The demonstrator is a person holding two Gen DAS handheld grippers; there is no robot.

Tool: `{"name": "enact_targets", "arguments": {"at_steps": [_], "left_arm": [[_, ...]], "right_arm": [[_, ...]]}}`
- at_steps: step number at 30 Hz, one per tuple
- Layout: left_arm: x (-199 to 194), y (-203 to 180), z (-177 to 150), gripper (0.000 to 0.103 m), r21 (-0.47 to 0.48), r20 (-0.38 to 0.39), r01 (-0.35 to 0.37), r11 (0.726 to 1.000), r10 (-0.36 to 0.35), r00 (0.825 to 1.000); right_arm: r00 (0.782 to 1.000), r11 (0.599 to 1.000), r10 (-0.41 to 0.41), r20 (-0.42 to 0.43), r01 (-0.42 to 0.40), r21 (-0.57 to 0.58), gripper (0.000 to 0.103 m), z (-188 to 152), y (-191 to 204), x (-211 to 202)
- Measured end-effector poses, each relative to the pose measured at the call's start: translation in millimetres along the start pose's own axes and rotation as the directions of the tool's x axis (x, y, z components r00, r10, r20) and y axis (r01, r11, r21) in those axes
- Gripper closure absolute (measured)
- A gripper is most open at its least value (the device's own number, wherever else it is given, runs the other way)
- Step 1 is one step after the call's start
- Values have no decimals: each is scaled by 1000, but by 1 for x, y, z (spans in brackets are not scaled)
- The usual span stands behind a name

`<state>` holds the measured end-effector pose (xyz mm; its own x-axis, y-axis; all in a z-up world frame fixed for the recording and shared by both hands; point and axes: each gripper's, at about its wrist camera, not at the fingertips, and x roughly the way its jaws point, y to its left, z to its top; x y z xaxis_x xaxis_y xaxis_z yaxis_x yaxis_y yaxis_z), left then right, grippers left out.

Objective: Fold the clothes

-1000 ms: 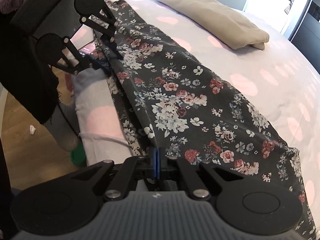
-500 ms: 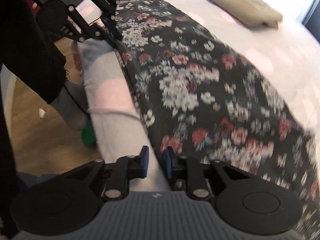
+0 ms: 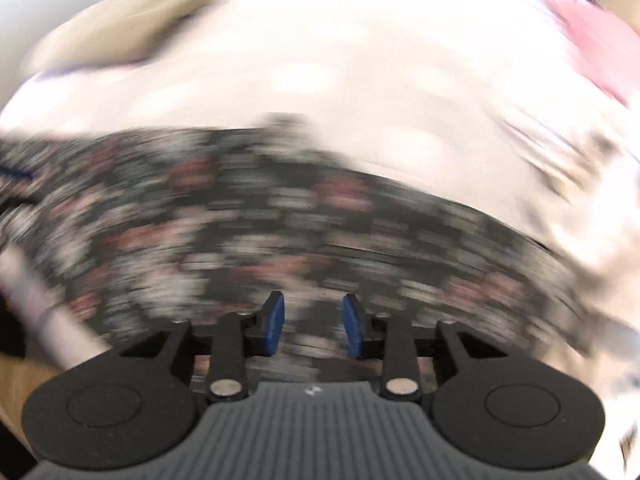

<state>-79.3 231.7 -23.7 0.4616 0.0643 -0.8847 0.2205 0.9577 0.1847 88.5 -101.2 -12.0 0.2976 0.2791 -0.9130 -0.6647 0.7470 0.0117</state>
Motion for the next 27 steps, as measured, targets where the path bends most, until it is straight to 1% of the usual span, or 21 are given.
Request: {"name": "enact_targets", "arguments": {"at_steps": [1, 3, 4, 6, 8, 10, 13, 15, 19, 21, 23, 25, 27], "left_arm": [[5, -1, 6, 80, -3, -5, -3, 1000, 3, 1000], [14, -3, 19, 78, -8, -14, -9, 1000, 9, 1000], [19, -4, 26, 78, -11, -18, -12, 1000, 12, 1000], [28, -6, 38, 77, -9, -32, -19, 1000, 18, 999], [35, -8, 47, 76, -2, -45, -23, 1000, 23, 999], [43, -8, 54, 76, -12, -59, -19, 1000, 18, 998], [54, -7, 59, 75, -28, -84, -30, 999, 27, 996], [59, -4, 57, 75, -36, -100, -45, 998, 41, 994], [58, 21, 43, 75, -121, -130, -83, 989, 67, 989], [50, 43, 30, 75, -196, -136, -107, 975, 81, 987], [37, 71, 15, 75, -275, -136, -139, 951, 104, 985], [22, 101, -3, 73, -351, -141, -176, 920, 134, 981], [6, 133, -25, 71, -418, -157, -223, 880, 172, 972]], "right_arm": [[999, 998, -31, -15, 32, 60, 66, 0, -22, 0], [997, 984, -56, -46, 63, 168, 59, -9, -62, 0], [996, 976, -62, -57, 72, 206, 58, -16, -78, 2], [995, 960, -72, -68, 88, 266, 53, -29, -101, 7], [994, 941, -80, -79, 101, 324, 52, -43, -123, 12], [994, 928, -55, -90, 85, 364, 52, -52, -137, 20], [997, 909, 5, -71, 25, 416, 52, -58, -150, 30], [998, 904, 19, -62, 9, 428, 49, -59, -152, 36], [997, 908, -1, -82, 35, 417, 45, -54, -147, 37], [996, 910, -28, -86, 61, 410, 47, -51, -142, 33], [994, 915, -88, -69, 108, 389, 52, -47, -132, 21], [985, 921, -168, -35, 169, 351, 52, -41, -117, 8], [972, 924, -236, 3, 223, 311, 52, -35, -101, -3]]}}
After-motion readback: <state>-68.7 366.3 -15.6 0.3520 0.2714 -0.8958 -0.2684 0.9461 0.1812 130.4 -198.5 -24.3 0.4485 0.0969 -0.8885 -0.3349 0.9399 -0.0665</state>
